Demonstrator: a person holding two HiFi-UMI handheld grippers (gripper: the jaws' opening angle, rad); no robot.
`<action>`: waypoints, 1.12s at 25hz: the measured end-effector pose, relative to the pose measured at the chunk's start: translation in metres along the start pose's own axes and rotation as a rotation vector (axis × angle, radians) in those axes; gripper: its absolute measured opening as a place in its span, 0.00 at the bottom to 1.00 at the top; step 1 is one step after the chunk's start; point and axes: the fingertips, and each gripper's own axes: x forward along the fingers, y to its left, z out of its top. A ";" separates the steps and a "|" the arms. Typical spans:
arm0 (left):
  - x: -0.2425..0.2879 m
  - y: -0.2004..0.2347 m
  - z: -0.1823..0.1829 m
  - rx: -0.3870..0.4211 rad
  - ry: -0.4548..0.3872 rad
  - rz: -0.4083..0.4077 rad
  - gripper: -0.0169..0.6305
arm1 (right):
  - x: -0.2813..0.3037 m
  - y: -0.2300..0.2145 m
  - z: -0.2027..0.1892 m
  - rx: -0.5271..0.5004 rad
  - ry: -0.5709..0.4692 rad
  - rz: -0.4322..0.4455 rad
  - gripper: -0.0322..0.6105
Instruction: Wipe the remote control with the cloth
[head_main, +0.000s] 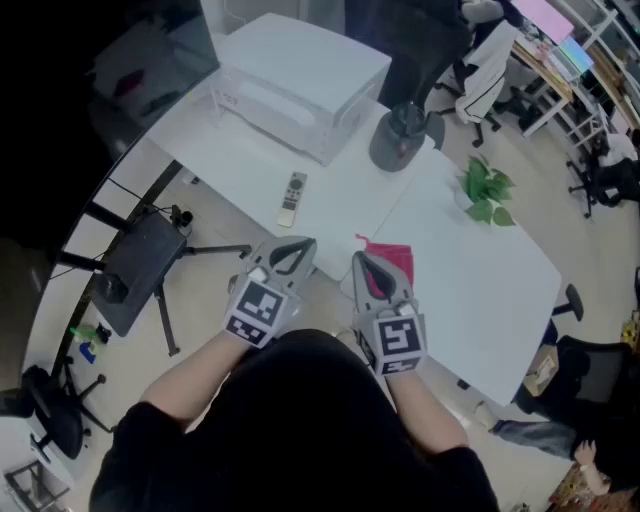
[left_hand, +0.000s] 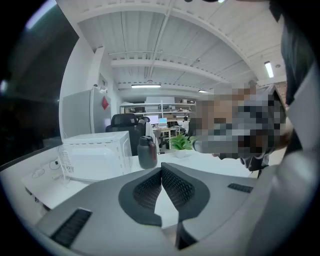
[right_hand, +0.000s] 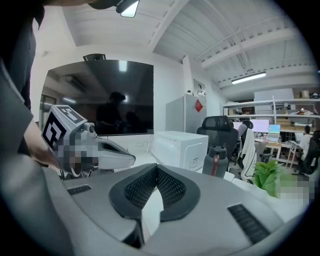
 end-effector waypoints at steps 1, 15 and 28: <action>0.001 0.003 -0.003 0.000 0.005 0.007 0.03 | 0.000 0.000 0.000 0.000 0.001 -0.001 0.06; 0.030 0.074 -0.077 -0.043 0.133 0.191 0.09 | 0.001 0.000 -0.004 0.001 0.014 -0.001 0.06; 0.081 0.124 -0.152 -0.157 0.314 0.265 0.41 | 0.001 -0.001 -0.012 0.012 0.041 -0.004 0.06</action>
